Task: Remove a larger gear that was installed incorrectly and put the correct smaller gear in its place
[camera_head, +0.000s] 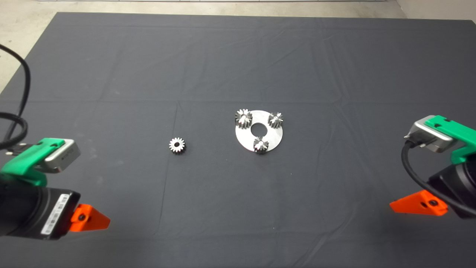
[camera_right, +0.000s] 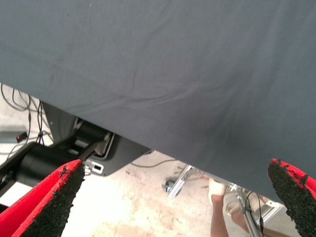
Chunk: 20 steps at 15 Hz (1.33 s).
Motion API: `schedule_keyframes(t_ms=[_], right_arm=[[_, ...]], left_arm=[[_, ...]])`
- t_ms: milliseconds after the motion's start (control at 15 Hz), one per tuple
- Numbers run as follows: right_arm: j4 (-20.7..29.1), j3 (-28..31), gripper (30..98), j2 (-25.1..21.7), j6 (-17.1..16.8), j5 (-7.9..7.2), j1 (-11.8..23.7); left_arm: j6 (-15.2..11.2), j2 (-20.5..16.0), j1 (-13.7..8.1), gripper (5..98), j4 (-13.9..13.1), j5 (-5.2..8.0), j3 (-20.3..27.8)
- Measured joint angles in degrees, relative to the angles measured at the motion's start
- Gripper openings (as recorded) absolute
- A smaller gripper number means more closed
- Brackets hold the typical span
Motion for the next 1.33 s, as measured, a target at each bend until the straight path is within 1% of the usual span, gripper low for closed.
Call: schedule_keyframes(t_ms=[133,200,333,467,533,667,867,933,1067,1133,1200,1267,1333], right_arm=[[-0.5,-0.3,97.9,0.5,-0.7,0.00,-1.1],[-1.3,-1.0,97.9,1.0,-1.8,-0.02,-1.6],[-4.2,-4.7,97.9,4.2,-4.6,-0.10,-3.6],[-6.6,-11.1,97.9,9.5,-7.3,-0.21,-6.4],[-8.7,-13.9,97.9,12.4,-8.6,-0.16,-7.9],[-11.0,-19.3,97.9,17.2,-11.3,0.10,-10.2],[-13.1,-29.3,97.9,22.8,-15.4,0.15,-11.5],[-14.5,-33.2,97.9,25.4,-16.7,0.01,-12.1],[-17.1,-39.9,97.9,32.2,-18.9,0.17,-13.0],[-18.4,-42.1,97.9,34.9,-19.8,0.52,-13.2],[-19.8,-43.7,97.9,37.3,-21.3,1.34,-13.4],[-21.0,-44.6,97.9,38.5,-22.2,2.45,-13.8],[-21.8,-45.0,97.9,38.6,-22.9,3.94,-14.3]], left_arm=[[0.0,0.0,0.0,98.2,0.0,-0.02,0.0],[0.0,0.0,0.0,98.2,0.0,0.00,0.1],[0.0,0.0,0.0,98.2,0.0,0.00,0.6],[0.0,0.0,0.0,98.2,0.0,-0.02,0.9],[0.0,0.0,0.0,98.2,0.0,-0.01,1.0],[0.0,0.0,0.0,98.2,0.0,0.00,1.3],[0.0,0.0,0.0,98.2,0.0,-0.01,1.5],[0.0,0.0,0.0,98.2,0.0,0.00,1.5],[0.0,0.0,0.0,98.2,0.0,-0.01,1.6],[0.0,0.0,0.0,98.2,0.0,0.00,1.6],[0.0,0.0,0.0,98.2,0.0,0.00,1.6],[0.0,0.0,0.0,98.2,0.0,0.00,1.6],[0.0,0.0,0.0,98.2,0.0,0.04,1.7]])
